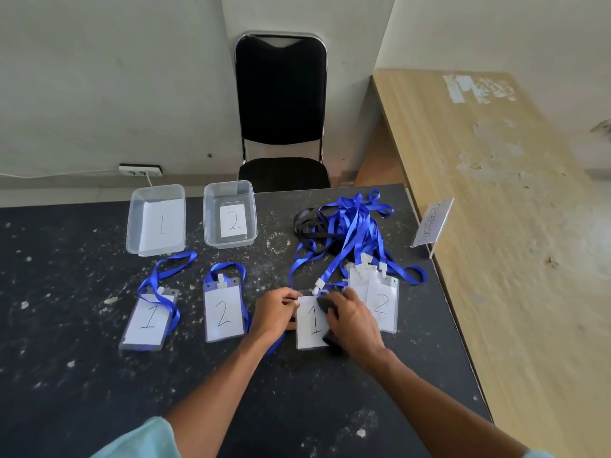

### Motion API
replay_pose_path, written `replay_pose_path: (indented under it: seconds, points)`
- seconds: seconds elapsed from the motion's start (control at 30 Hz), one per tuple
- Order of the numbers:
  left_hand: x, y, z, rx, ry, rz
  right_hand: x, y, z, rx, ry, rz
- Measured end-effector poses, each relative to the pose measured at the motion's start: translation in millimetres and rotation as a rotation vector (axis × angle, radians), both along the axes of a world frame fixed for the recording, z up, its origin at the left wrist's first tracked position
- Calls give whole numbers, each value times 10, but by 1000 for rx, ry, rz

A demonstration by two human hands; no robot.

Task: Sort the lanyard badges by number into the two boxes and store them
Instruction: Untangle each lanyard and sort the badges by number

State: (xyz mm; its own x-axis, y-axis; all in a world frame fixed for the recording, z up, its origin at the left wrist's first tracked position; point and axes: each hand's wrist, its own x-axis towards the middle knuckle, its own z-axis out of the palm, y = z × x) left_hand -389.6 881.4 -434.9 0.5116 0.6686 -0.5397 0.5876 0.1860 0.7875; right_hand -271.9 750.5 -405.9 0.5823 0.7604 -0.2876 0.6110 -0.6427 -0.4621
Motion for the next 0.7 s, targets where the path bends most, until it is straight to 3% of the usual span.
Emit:
replay_pose_path:
  seconds: [0.1, 0.17, 0.3, 0.47, 0.7]
  points:
    - [19, -47, -13, 90, 14, -13, 11, 142, -38, -37, 0, -76]
    - [7, -38, -47, 178, 43, -41, -90, 119, -56, -69, -3, 28]
    - [-32, 51, 4, 124, 27, -55, -140, -37, -34, -103, -16, 248]
    - [-57, 60, 15, 74, -31, -56, -84, 243, -33, 31, -37, 107]
    - [-74, 140, -95, 140, 11, -93, -243, 281, -170, -6, -28, 180]
